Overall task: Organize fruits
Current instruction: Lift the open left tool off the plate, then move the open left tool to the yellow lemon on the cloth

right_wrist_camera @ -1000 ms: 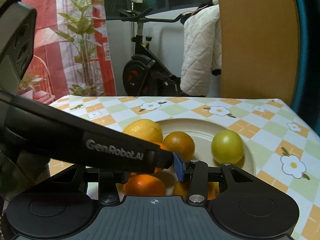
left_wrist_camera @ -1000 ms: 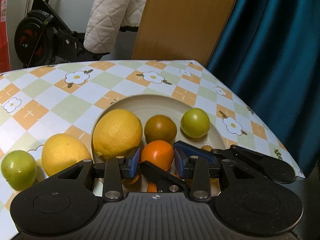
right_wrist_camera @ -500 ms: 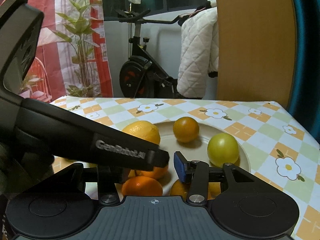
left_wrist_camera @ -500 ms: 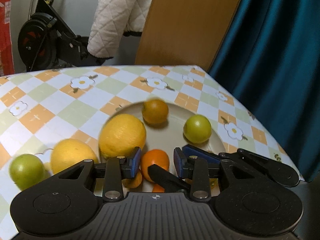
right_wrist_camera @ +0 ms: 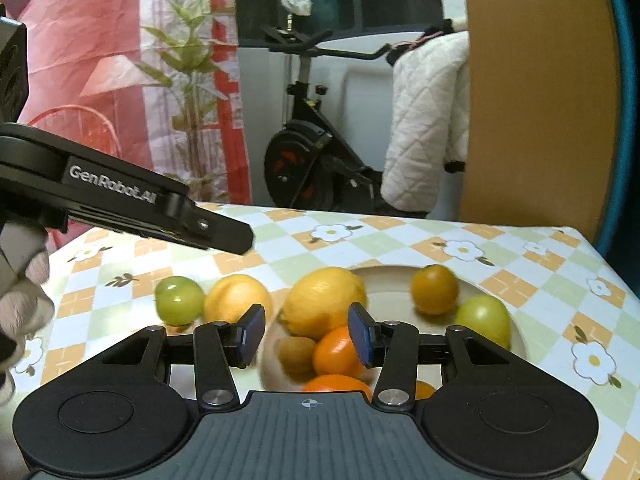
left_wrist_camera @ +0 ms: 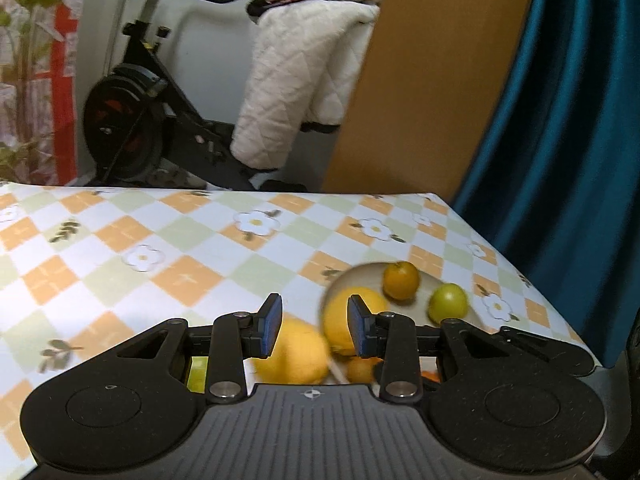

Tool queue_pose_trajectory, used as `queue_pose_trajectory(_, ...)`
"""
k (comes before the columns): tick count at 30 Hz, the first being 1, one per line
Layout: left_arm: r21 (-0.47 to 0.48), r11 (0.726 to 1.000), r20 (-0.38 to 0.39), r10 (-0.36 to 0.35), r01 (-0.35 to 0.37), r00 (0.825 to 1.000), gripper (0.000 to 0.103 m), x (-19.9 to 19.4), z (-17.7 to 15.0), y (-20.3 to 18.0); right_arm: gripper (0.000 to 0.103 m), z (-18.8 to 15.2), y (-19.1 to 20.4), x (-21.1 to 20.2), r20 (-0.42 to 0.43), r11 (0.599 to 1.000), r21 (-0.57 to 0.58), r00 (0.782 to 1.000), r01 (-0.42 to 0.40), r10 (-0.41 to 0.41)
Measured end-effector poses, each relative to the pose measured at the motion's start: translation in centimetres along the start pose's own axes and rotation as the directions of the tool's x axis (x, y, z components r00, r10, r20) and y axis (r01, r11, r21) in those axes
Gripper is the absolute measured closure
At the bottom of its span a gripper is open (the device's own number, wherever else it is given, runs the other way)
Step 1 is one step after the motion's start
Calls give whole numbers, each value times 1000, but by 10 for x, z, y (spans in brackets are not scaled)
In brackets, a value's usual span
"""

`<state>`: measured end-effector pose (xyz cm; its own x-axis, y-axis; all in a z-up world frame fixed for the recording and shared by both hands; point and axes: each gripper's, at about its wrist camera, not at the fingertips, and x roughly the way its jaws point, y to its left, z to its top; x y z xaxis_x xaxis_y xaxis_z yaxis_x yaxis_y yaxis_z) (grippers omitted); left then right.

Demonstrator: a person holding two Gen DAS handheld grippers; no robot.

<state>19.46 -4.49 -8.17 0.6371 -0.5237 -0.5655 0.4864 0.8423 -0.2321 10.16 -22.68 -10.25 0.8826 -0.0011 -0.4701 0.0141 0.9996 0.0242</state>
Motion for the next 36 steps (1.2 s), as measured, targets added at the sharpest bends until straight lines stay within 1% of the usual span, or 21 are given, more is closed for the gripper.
queue_pose_trajectory(8, -44, 998, 8, 43, -42, 999, 65, -10, 1, 35, 60, 5, 26, 10, -33, 997, -56, 999, -44, 42)
queue_pose_trajectory(16, -83, 995, 3, 57, -56, 998, 65, -10, -4, 57, 60, 7, 48, 21, -62, 990, -115, 995, -83, 76)
queue_pose_trajectory(22, -103, 994, -4, 35, -35, 999, 65, -9, -7, 65, 60, 11, 56, 29, -69, 984, -168, 996, -66, 55)
queue_pose_trajectory(24, -110, 994, -2, 22, -22, 1000, 65, -6, -8, 64, 57, 11, 58, 32, -72, 979, -194, 996, -56, 42)
queue_pose_trajectory(26, -118, 993, -5, 6, -6, 1000, 65, 0, -7, 62, 52, 11, 59, 35, -76, 976, -212, 997, -47, 32)
queue_pose_trajectory(28, -130, 991, -19, -19, 16, 1000, 64, 8, -8, 60, 52, 12, 60, 39, -77, 972, -230, 997, -43, 25)
queue_pose_trajectory(29, -133, 991, -27, -28, 24, 999, 59, 12, -9, 59, 52, 12, 60, 40, -78, 970, -239, 997, -41, 23)
queue_pose_trajectory(31, -134, 990, -38, -36, 31, 999, 55, 20, -10, 57, 52, 12, 63, 43, -77, 964, -264, 997, -36, 16)
queue_pose_trajectory(36, -129, 990, -56, -56, 49, 997, 54, 30, -13, 53, 52, 12, 66, 54, -82, 949, -314, 997, -29, 3)
